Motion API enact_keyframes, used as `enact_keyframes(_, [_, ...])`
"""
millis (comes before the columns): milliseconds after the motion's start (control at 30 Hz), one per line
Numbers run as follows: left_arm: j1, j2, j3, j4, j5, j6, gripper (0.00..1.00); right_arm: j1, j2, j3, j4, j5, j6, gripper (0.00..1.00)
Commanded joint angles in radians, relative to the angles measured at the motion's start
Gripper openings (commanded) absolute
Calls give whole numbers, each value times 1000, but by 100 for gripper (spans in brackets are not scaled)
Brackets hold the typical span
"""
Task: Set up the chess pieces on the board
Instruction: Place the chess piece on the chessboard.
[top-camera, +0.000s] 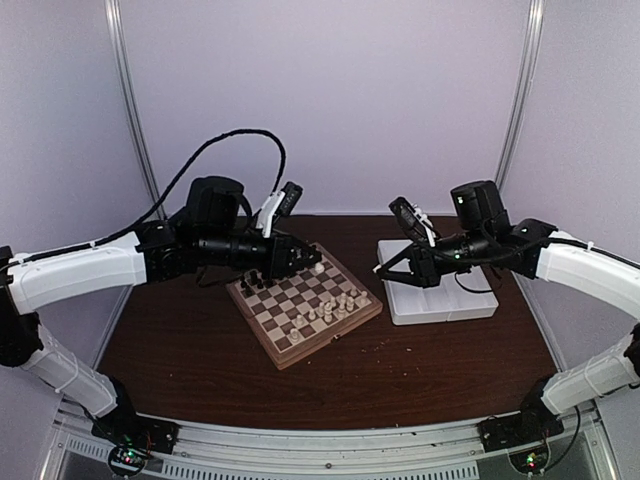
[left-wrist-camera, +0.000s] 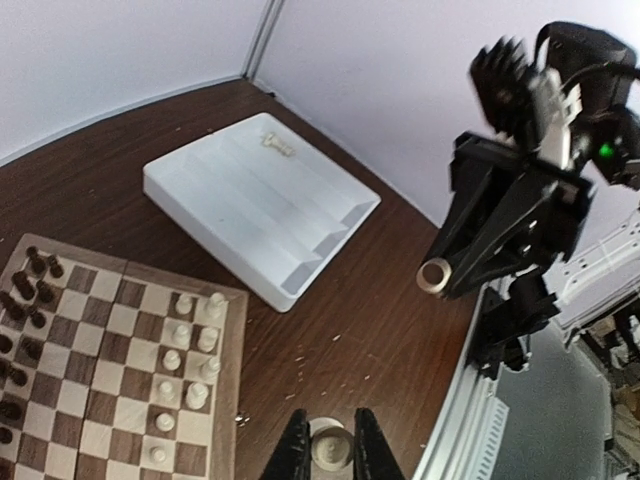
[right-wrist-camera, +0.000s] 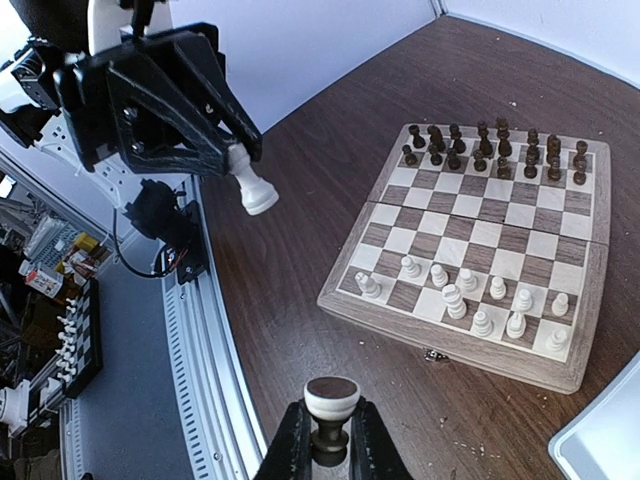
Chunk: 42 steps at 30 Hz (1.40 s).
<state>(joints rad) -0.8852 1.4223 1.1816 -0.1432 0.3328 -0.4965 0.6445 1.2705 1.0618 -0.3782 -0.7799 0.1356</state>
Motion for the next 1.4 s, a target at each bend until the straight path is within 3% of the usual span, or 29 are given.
enact_keyframes(0, [-1, -43, -118, -66, -163, 119, 8, -1, -39, 3, 6, 72, -11, 0])
enact_keyframes(167, [-3, -77, -289, 39, -262, 195, 8, -3, -30, 10, 49, 103, 23, 0])
enact_keyframes(367, [-2, -91, -417, 183, -276, 239, 8, -10, -33, 11, 65, 125, 43, 0])
enact_keyframes(1367, [-3, 22, -542, 316, -244, 242, 13, -24, -61, -26, 93, 133, 59, 0])
